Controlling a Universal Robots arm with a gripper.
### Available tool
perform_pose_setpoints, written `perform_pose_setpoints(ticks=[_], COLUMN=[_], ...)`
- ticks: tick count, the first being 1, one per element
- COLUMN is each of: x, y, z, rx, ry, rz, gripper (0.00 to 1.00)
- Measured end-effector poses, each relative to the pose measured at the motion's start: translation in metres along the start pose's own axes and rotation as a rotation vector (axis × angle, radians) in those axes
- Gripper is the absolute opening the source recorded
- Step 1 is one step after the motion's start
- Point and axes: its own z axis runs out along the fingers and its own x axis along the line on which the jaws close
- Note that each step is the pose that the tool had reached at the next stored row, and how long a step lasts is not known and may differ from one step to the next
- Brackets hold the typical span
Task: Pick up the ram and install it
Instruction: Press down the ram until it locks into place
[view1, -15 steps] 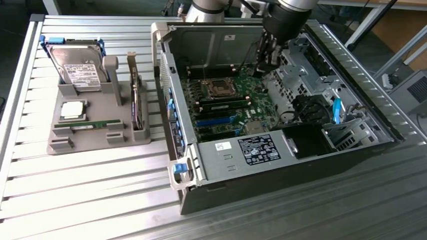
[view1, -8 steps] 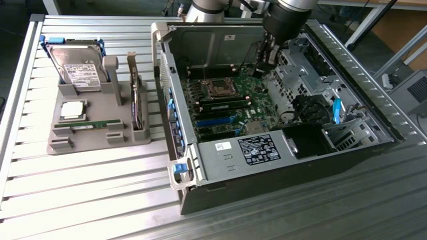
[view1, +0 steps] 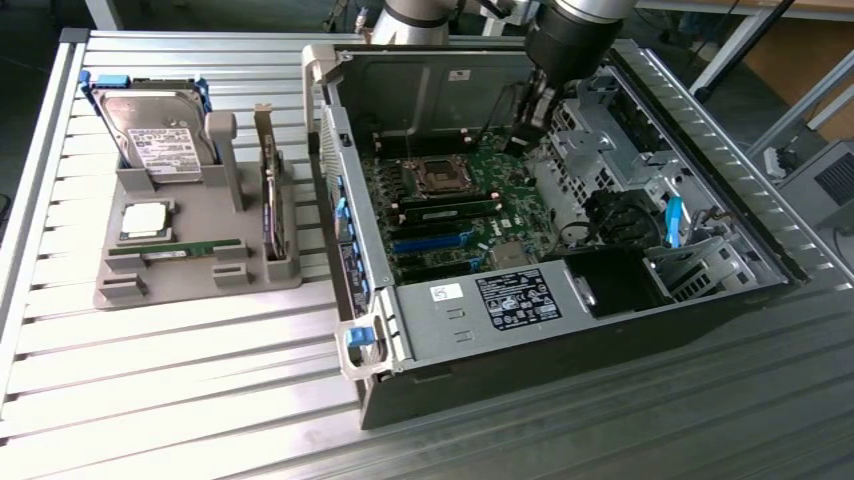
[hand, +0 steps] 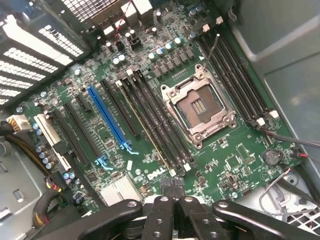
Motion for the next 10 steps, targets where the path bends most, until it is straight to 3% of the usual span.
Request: perform_pose_setpoints(ticks=[10], x=[0.0000], y=[0.0000], z=[0.0002], rx=[0.0030], ry=[0.0062], rz=[0.116], gripper=[0.09])
